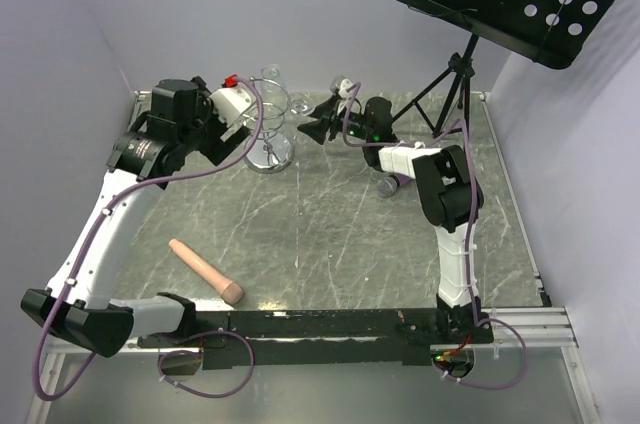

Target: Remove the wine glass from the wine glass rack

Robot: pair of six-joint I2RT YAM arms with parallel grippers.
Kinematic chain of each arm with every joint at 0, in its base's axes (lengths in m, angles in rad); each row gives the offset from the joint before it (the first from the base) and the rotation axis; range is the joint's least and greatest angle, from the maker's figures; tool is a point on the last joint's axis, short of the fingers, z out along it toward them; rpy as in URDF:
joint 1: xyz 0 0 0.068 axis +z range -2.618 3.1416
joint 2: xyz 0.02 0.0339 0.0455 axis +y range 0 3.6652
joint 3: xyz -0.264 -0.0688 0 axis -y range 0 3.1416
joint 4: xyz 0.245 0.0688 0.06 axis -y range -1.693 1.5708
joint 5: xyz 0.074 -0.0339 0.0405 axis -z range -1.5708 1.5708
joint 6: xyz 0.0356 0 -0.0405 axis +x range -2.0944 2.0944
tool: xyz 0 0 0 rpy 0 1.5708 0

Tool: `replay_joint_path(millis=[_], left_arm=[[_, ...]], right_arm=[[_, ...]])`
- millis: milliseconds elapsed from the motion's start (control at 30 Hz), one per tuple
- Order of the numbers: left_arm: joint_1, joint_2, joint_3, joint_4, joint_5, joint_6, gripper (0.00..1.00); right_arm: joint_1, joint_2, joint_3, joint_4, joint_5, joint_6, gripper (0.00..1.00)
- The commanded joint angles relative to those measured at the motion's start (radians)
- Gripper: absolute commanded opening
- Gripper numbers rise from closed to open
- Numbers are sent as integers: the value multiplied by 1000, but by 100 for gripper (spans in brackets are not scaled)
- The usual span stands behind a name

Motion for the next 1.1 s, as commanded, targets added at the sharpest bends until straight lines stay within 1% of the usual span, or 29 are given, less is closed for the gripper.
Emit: replay_joint_path(millis=[0, 367, 533, 733, 833, 933, 1067], left_arm=[[-19, -21, 14, -5, -42, 15, 100], [-63, -27, -3, -24, -69, 10, 100], [-74, -37, -8, -16, -80, 13, 100], [-100, -46, -23, -17, -101, 18, 100], [-102, -47, -24, -22, -98, 10, 100], [-103, -56, -34, -25, -103, 12, 100], [-103, -69, -44, -21, -109, 12, 100]], right_arm=[[12, 17, 36, 48, -27, 3, 63], [34, 45, 59, 38, -5, -5, 59], [34, 60, 82, 9, 32, 9, 57], [37, 91, 126, -12, 19, 12, 52], [40, 92, 134, -14, 12, 9, 51], [41, 95, 136, -14, 4, 11, 47], [40, 91, 140, -29, 3, 8, 39]])
